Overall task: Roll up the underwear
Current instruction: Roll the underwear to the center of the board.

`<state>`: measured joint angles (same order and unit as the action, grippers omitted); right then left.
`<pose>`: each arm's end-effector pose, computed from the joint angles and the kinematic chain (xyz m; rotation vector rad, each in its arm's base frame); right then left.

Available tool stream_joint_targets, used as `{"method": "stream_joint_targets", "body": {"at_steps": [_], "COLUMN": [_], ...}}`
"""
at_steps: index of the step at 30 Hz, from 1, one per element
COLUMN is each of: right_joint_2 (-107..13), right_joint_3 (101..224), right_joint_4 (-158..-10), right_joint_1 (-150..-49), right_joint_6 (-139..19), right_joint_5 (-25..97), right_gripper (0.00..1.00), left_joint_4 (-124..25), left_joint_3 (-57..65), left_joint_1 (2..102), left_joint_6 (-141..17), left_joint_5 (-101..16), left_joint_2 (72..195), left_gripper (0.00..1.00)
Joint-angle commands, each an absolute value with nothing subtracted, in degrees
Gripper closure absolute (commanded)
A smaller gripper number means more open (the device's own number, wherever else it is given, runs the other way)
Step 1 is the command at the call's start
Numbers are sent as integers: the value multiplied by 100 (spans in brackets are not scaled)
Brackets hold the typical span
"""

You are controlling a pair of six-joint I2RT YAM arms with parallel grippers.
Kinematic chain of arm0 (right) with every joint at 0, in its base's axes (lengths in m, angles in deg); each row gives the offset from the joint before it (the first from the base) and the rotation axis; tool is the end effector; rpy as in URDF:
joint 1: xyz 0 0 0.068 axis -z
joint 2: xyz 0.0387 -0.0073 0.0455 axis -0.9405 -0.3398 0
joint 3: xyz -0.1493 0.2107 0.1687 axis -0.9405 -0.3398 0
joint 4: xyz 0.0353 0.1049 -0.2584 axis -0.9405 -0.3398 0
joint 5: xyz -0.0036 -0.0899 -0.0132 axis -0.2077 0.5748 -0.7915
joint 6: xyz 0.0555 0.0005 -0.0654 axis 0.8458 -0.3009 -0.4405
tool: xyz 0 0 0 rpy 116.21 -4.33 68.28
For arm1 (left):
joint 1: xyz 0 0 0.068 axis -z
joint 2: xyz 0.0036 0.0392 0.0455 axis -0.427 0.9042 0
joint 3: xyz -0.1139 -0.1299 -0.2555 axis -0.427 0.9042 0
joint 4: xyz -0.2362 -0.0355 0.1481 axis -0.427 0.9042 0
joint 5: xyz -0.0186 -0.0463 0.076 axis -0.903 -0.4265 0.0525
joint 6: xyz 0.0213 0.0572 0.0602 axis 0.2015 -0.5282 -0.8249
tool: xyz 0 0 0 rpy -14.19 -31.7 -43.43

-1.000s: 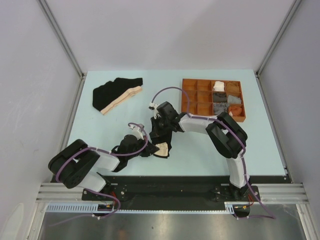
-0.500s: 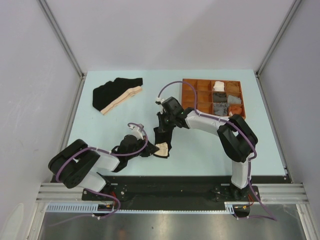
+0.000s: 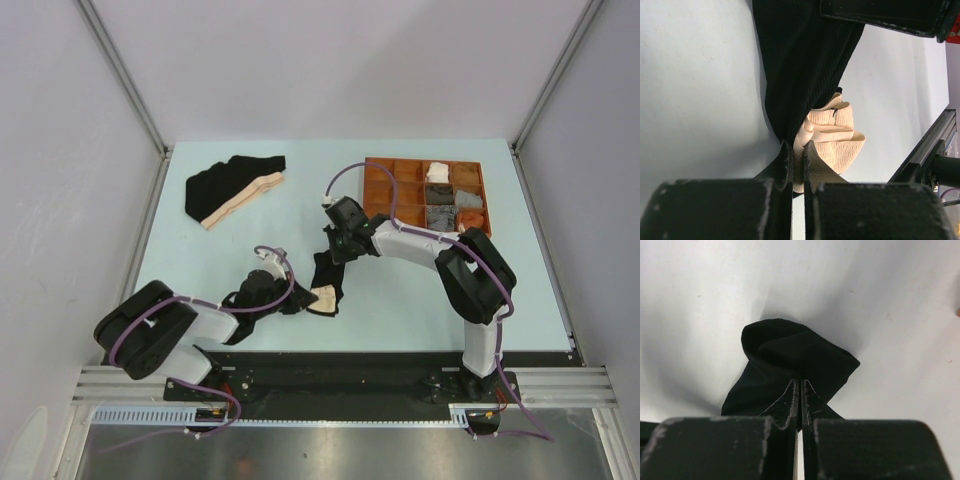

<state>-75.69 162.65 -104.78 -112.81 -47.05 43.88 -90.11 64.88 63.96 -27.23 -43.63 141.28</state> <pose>0.3383 0.3119 0.1728 -0.5187 2.5426 0.4172 0.1904 -0.1682 0.1061 -0.0449 2.2547 -1.0316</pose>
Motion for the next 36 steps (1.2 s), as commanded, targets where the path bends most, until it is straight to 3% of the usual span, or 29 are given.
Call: {"method": "stream_joint_targets", "body": {"at_steps": [1, 6, 11, 15, 16, 17, 19, 21, 28, 36], "right_joint_2": [-7547, -7740, -7671, -7328, -7249, -7091, -6924, -6696, -5380, -4945], "right_joint_3": [16158, 16052, 16025, 16025, 16025, 16025, 16016, 15999, 15192, 14312], "right_joint_4": [-10083, -9783, -9834, -10019, -10046, -10124, -10221, -10449, -10259, -9686], "right_joint_1": [-11100, -11100, -11135, -11092, -11048, -11030, -11012, -10960, -10942, -12512], "right_joint_6": [-4742, -4795, -4839, -5093, -5155, -5234, -5374, -5401, -5700, -6922], "right_joint_5": [5390, 5435, 5250, 5110, 4935, 4847, 4732, 4845, 4453, 4213], "right_gripper": [100, 100, 100, 77, 59, 50, 37, 34, 33, 36], "left_joint_4": [-7636, -7769, -7752, -7804, -7769, -7578, -7322, -6979, -6312, -6073], "left_joint_3": [6913, 7037, 6590, 6483, 6457, 6334, 6167, 5956, 5508, 5270], "left_joint_1": [6483, 6492, 6422, 6158, 6106, 6044, 6026, 5974, 5500, 5472], "left_joint_6": [-2974, -2869, -2807, -2964, -3017, -3096, -3360, -3553, -3931, -3888], "left_joint_5": [-4459, -4372, -4670, -5240, -5320, -5381, -5522, -5645, -6287, -6524], "left_joint_2": [13994, 13712, 14561, 14872, 14881, 14898, 14916, 14933, 15197, 15144], "left_gripper": [100, 100, 100, 100, 100, 100, 100, 100, 100, 100]}}
